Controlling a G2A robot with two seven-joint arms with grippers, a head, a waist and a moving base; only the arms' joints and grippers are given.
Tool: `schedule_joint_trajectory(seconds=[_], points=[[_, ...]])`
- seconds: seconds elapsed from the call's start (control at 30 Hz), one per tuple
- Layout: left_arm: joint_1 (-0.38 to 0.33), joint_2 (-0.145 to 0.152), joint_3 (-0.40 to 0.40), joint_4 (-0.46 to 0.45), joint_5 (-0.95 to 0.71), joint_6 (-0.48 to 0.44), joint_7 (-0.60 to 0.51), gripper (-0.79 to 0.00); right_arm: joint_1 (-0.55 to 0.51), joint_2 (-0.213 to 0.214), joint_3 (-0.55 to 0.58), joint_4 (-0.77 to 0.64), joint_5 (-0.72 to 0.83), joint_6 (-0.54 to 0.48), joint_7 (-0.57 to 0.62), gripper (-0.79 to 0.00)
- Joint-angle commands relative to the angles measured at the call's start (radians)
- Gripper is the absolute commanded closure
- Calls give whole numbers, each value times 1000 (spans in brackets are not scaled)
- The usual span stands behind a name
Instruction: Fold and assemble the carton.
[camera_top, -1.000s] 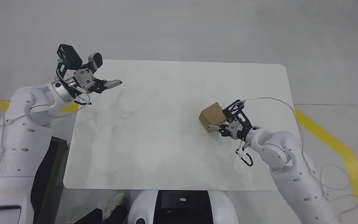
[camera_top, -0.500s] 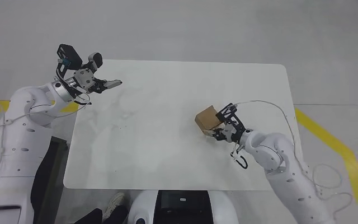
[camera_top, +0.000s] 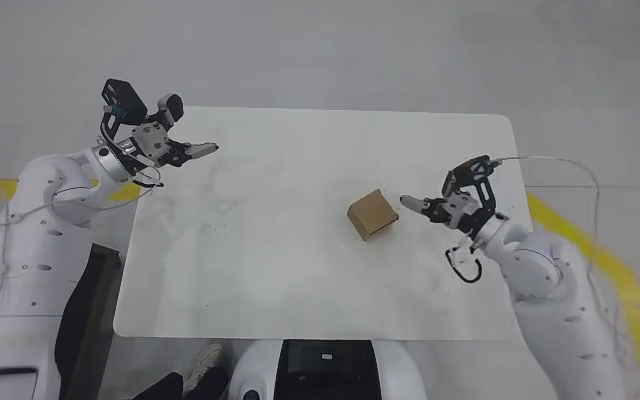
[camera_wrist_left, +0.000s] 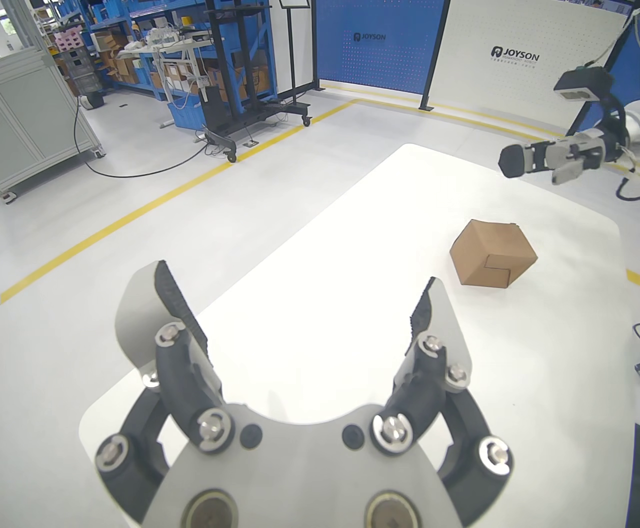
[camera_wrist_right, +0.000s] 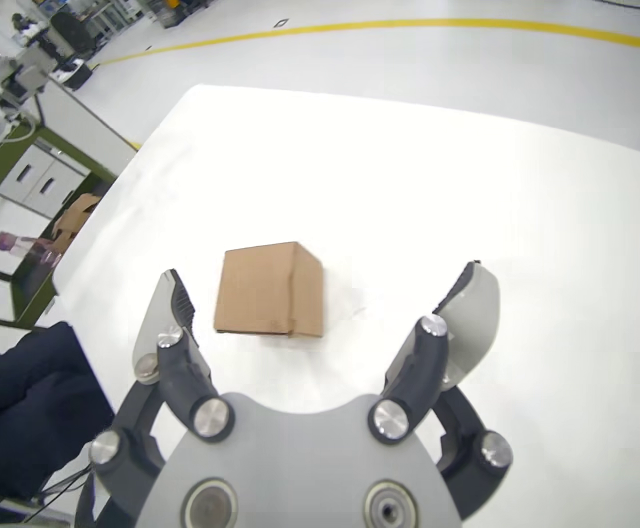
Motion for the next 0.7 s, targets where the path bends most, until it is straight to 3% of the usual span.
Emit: schedule_joint_trajectory(seconds=[0.0, 0.2, 0.67], points=[[0, 0, 0, 0, 0, 0, 0, -785, 11, 0, 13, 34, -45, 21, -57, -785], [0, 0, 0, 0, 0, 0, 0, -785, 61, -2, 37, 142, -95, 50, -191, -785], [0, 0, 0, 0, 0, 0, 0, -785, 144, -1, 48, 244, -92, 23, -217, -784]])
